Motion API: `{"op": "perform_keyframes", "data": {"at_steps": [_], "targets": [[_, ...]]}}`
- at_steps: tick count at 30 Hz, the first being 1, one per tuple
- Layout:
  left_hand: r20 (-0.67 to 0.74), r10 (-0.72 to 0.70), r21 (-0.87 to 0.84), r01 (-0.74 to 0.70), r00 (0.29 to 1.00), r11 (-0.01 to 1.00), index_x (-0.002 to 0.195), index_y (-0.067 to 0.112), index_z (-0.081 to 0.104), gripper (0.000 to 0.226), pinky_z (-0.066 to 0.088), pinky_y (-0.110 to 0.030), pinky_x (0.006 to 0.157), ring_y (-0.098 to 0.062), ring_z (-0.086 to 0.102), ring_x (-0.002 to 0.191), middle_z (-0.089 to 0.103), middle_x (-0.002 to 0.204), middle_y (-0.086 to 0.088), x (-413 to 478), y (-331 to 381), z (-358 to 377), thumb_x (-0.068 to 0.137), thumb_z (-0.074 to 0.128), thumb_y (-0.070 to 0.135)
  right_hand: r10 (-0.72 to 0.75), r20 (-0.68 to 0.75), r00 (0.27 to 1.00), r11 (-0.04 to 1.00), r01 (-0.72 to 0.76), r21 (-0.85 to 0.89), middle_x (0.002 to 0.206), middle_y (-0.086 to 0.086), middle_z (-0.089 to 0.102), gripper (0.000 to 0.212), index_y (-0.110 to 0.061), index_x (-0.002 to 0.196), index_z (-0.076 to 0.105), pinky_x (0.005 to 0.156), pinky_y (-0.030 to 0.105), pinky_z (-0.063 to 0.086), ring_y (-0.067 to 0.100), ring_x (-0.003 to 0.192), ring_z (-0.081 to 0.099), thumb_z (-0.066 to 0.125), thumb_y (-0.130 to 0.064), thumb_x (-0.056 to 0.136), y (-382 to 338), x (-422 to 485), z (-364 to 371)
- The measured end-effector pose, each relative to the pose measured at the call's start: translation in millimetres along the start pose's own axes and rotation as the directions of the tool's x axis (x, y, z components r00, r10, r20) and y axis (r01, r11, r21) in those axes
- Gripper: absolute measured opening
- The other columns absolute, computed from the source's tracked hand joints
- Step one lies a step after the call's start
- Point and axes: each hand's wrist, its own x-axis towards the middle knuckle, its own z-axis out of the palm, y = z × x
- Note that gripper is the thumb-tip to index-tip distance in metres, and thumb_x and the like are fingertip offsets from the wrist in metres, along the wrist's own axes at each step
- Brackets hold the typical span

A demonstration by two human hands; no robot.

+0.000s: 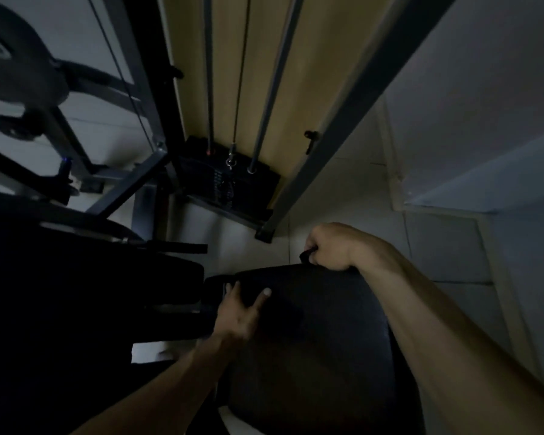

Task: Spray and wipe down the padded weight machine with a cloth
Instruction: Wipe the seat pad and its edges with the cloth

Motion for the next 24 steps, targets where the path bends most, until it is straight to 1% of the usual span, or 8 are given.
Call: {"op": "perform_keyframes", "data": {"at_steps": [2, 5, 10, 14, 17, 20, 22, 24], "targets": [[0.026, -0.034, -0.024, 0.035, 0.999, 0.999, 0.162, 0.021, 0.025, 0.103, 0.023, -0.042, 0.126, -0.026, 0.022, 0.154, 0.013, 0.17, 0.0, 13.9, -13.0, -7.9, 0.083, 0.058, 0.078, -0.004, 0.042, 0.999, 1.0, 0.005, -0.027, 0.113, 0.002, 0.066, 0.026, -0.012, 0.124, 0.067, 0.085, 0.033, 0.057, 0.021, 0.102, 0.064, 0.061, -0.024, 0.102, -16.7, 29.5, 9.4], [0.09, -0.033, 0.009, 0.032, 0.995, 0.999, 0.158, 0.023, 0.034, 0.097, 0.033, -0.042, 0.121, -0.026, 0.037, 0.148, 0.033, 0.164, -0.002, 25.7, -25.1, -13.1, 0.083, 0.057, 0.08, 0.015, 0.074, 0.997, 0.999, -0.012, -0.043, 0.116, 0.004, 0.067, 0.028, -0.012, 0.124, 0.067, 0.096, 0.039, 0.057, 0.024, 0.105, 0.065, 0.065, -0.023, 0.099, -36.0, 65.9, 26.1], [0.06, 0.08, 0.175, -0.09, 0.995, 0.98, 0.16, 0.02, 0.031, 0.094, 0.035, -0.042, 0.119, -0.029, 0.036, 0.147, 0.037, 0.163, -0.002, 27.8, -43.0, -18.8, 0.088, 0.047, 0.079, 0.03, 0.079, 0.996, 0.998, -0.025, -0.065, 0.122, 0.006, 0.066, 0.033, -0.014, 0.131, 0.067, 0.095, 0.035, 0.057, 0.024, 0.107, 0.064, 0.066, -0.021, 0.099, -72.2, 115.8, 55.9], [0.055, 0.201, 0.256, -0.209, 0.978, 0.944, 0.161, 0.028, 0.028, 0.073, 0.033, -0.033, 0.112, -0.026, 0.035, 0.143, 0.029, 0.165, 0.008, 24.3, -54.6, -25.2, 0.099, 0.048, 0.062, 0.034, 0.059, 0.998, 0.997, -0.03, -0.074, 0.119, 0.007, 0.067, 0.026, -0.014, 0.122, 0.068, 0.091, 0.034, 0.059, 0.025, 0.103, 0.066, 0.065, -0.021, 0.097, -99.0, 151.9, 85.0], [-0.007, 0.29, 0.185, -0.284, 0.957, 0.941, 0.154, 0.032, 0.042, 0.055, 0.033, -0.025, 0.111, -0.016, 0.038, 0.145, 0.032, 0.163, 0.012, 31.4, -73.5, -35.1, 0.101, 0.056, 0.04, 0.005, 0.064, 0.998, 0.997, 0.0, -0.08, 0.119, 0.005, 0.069, 0.024, -0.011, 0.117, 0.072, 0.094, 0.035, 0.058, 0.026, 0.106, 0.067, 0.066, -0.019, 0.095, -115.2, 177.9, 101.8], [-0.094, 0.261, 0.163, -0.244, 0.961, 0.956, 0.15, 0.03, 0.047, 0.055, 0.031, -0.024, 0.114, -0.011, 0.035, 0.148, 0.035, 0.162, 0.01, 39.4, -93.7, -43.1, 0.097, 0.06, 0.031, -0.028, 0.108, 0.994, 0.998, 0.033, -0.05, 0.113, -0.003, 0.064, 0.028, -0.015, 0.123, 0.072, 0.089, 0.024, 0.052, 0.02, 0.113, 0.064, 0.072, -0.017, 0.094, -126.4, 190.9, 109.5], [-0.076, 0.195, 0.156, -0.182, 0.978, 0.971, 0.154, 0.026, 0.042, 0.062, 0.029, -0.026, 0.117, -0.014, 0.034, 0.149, 0.035, 0.163, 0.006, 47.5, -107.8, -45.0, 0.096, 0.063, 0.033, -0.046, 0.124, 0.991, 0.996, 0.056, -0.076, 0.106, -0.002, 0.067, 0.026, -0.017, 0.117, 0.074, 0.086, 0.025, 0.053, 0.019, 0.108, 0.066, 0.076, -0.02, 0.091, -128.7, 198.9, 111.8], [-0.029, 0.147, 0.174, -0.14, 0.989, 0.975, 0.156, 0.023, 0.038, 0.069, 0.027, -0.026, 0.118, -0.016, 0.033, 0.15, 0.034, 0.164, 0.002, 54.6, -117.8, -45.0, 0.095, 0.066, 0.037, -0.034, 0.165, 0.986, 0.995, 0.049, -0.091, 0.109, -0.002, 0.065, 0.029, -0.018, 0.119, 0.073, 0.087, 0.027, 0.052, 0.02, 0.109, 0.064, 0.076, -0.029, 0.092, -124.7, 203.3, 107.7]]}}
